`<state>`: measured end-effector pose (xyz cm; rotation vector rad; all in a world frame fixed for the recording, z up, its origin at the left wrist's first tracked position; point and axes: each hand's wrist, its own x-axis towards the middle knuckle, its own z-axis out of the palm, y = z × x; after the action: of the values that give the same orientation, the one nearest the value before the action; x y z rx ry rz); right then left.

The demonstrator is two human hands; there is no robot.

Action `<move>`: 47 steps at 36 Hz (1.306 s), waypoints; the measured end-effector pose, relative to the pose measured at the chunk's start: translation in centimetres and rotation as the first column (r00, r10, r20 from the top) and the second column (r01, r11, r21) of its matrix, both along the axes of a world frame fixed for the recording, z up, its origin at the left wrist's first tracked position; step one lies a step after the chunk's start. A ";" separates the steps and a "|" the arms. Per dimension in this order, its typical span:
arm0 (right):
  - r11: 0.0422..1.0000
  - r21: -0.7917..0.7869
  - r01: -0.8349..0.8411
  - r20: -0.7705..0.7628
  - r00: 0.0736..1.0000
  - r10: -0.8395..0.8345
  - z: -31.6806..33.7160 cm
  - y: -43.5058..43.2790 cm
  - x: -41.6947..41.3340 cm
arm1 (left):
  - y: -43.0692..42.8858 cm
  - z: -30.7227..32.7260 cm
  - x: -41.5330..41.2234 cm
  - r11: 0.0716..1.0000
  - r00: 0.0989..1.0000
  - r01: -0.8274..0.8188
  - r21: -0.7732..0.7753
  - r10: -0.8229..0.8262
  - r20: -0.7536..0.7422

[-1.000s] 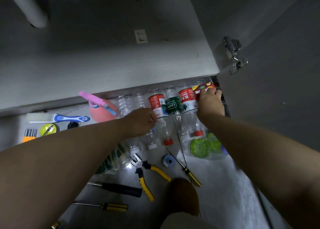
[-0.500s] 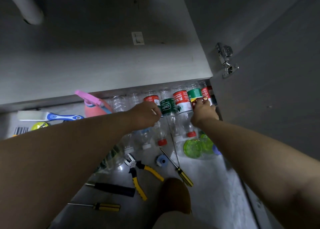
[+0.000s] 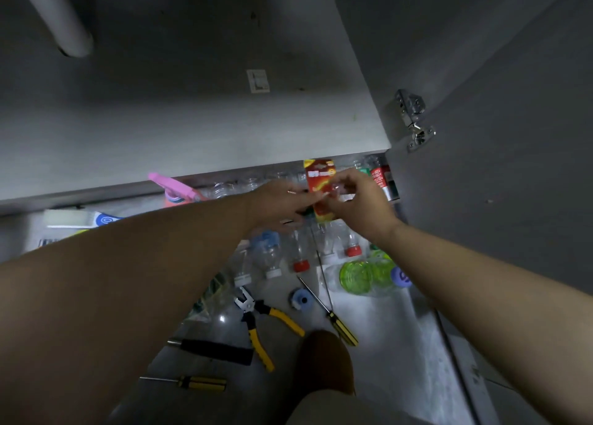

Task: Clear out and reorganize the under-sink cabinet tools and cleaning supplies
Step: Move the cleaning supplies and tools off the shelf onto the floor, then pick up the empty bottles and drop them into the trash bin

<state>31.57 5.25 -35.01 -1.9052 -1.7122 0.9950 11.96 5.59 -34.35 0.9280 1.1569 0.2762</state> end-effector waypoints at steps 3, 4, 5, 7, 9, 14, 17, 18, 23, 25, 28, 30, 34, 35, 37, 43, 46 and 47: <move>0.996 -0.044 -0.079 -0.156 0.985 0.071 1.0 -1.1 -1.2 | 0.0 0.7 0.4 0.989 0.991 -0.087 -0.117 0.098 0.096; 0.993 -0.076 -0.095 -0.206 0.976 0.078 1.2 -1.3 -1.3 | 0.0 0.7 0.4 0.984 0.987 -0.128 -0.124 0.139 0.083; 0.987 -0.132 -0.090 -0.279 0.959 0.050 1.4 -1.4 -1.3 | 0.0 0.6 0.4 0.977 0.981 -0.174 -0.121 0.182 0.060; 0.956 -0.290 -0.030 -0.413 0.906 -0.097 1.4 -1.2 -0.5 | 0.0 0.3 0.1 0.965 0.970 -0.240 -0.110 0.244 0.022; 0.925 -0.375 0.061 -0.354 0.913 -0.204 0.8 -0.6 0.6 | 0.2 0.2 -0.4 0.962 0.966 -0.257 -0.095 0.258 0.002; 0.940 -0.288 0.183 0.394 0.917 -0.058 -2.3 1.5 3.0 | 0.5 0.1 -1.8 0.952 0.955 -0.297 -0.072 0.298 0.002; 0.906 -0.397 0.146 0.531 0.842 0.097 -3.8 2.1 2.5 | 0.5 0.0 -2.3 0.945 0.947 -0.320 -0.070 0.320 -0.007; 0.903 -0.403 0.151 0.552 0.827 0.108 -4.4 2.2 2.2 | 0.4 -0.1 -2.4 0.942 0.945 -0.328 -0.068 0.328 -0.009; 0.879 -0.437 0.188 0.534 0.841 0.085 -6.8 2.5 1.6 | 0.3 -0.6 -2.7 0.942 0.943 -0.332 -0.047 0.331 -0.024; 0.876 -0.434 0.212 0.516 0.855 0.048 -7.2 2.4 1.6 | 0.2 -0.6 -2.6 0.942 0.943 -0.332 -0.043 0.331 -0.024; 0.888 -0.395 0.236 0.521 0.853 0.005 -7.0 2.4 1.7 | 0.1 -0.3 -2.4 0.945 0.947 -0.322 -0.053 0.322 -0.019; 0.896 -0.372 0.244 0.522 0.853 -0.016 -5.9 2.3 1.7 | 0.1 0.4 -2.2 0.949 0.951 -0.311 -0.058 0.310 -0.025; 0.902 -0.264 0.341 0.538 0.829 -0.156 -1.1 1.6 1.8 | -0.4 3.1 -1.7 0.962 0.962 -0.273 -0.026 0.273 -0.031; 0.907 -0.236 0.350 0.548 0.818 -0.173 0.5 1.4 1.9 | -0.6 4.1 -1.5 0.966 0.966 -0.258 0.001 0.257 -0.029; 0.917 -0.208 0.340 0.547 0.818 -0.179 3.8 0.9 2.2 | -1.0 6.1 -1.1 0.970 0.972 -0.233 0.075 0.235 -0.023; 0.926 -0.111 0.360 0.413 0.865 -0.287 15.4 -3.0 3.9 | -4.2 14.4 1.6 0.947 0.974 -0.225 0.228 0.223 0.035; 0.939 -0.042 0.343 0.340 0.888 -0.309 20.5 -6.6 5.3 | -6.8 18.3 2.7 0.940 0.975 -0.221 0.259 0.209 0.074; 0.941 -0.012 0.338 0.317 0.894 -0.317 21.9 -8.0 5.8 | -7.6 19.6 3.1 0.938 0.978 -0.210 0.274 0.198 0.072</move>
<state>37.41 -2.75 -13.13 -2.3992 -1.4481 0.6562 15.08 -2.01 -14.79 1.0440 1.1942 0.6399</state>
